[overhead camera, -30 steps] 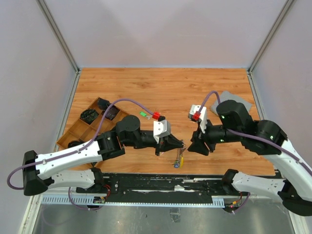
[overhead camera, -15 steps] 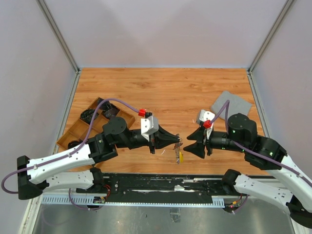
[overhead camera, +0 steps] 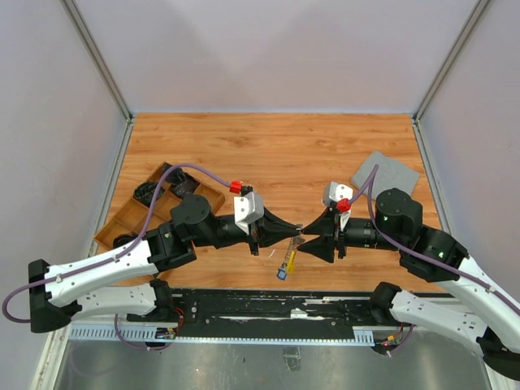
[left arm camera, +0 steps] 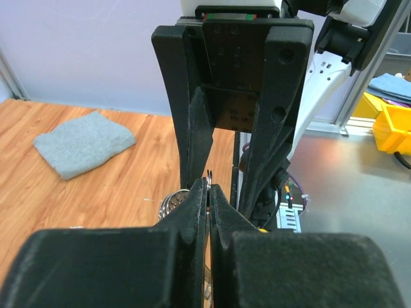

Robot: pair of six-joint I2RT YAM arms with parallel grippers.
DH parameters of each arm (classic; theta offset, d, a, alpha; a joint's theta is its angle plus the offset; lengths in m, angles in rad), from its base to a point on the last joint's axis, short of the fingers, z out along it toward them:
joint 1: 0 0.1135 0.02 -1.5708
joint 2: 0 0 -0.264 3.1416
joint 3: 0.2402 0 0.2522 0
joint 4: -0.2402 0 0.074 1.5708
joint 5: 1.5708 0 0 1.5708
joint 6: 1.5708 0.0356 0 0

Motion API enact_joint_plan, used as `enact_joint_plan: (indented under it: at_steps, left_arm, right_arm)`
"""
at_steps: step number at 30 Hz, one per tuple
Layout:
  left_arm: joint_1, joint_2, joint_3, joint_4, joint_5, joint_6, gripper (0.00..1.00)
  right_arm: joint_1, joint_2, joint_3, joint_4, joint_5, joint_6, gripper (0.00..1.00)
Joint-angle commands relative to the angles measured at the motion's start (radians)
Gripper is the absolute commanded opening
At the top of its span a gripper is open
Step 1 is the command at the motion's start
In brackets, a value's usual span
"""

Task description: Put the keys on the keyring

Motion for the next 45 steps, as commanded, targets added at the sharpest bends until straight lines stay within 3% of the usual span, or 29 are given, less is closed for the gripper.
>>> enact_joint_plan:
  at_steps: [1,8,16,20,45]
  left_arm:
    - [-0.005,-0.016,0.011,0.071,-0.016,-0.003,0.01]
    - [-0.005,-0.021,0.016,0.073,-0.013,-0.003,0.0]
    - [-0.005,-0.025,0.01,0.072,-0.009,-0.005,0.0]
    - [-0.006,-0.031,0.008,0.069,-0.011,-0.005,0.0]
    - [-0.005,-0.022,-0.009,0.067,0.008,-0.01,0.0]
  right_arm:
    - [0.017,-0.006,-0.023,0.043,-0.022,0.022,0.44]
    - [0.017,0.001,-0.036,0.049,-0.006,0.02,0.42]
    - [0.017,-0.024,-0.04,0.076,0.007,0.031,0.13]
    - [0.017,-0.039,-0.031,0.064,0.028,0.028,0.05]
    - [0.018,-0.089,0.01,0.065,0.097,0.031,0.01]
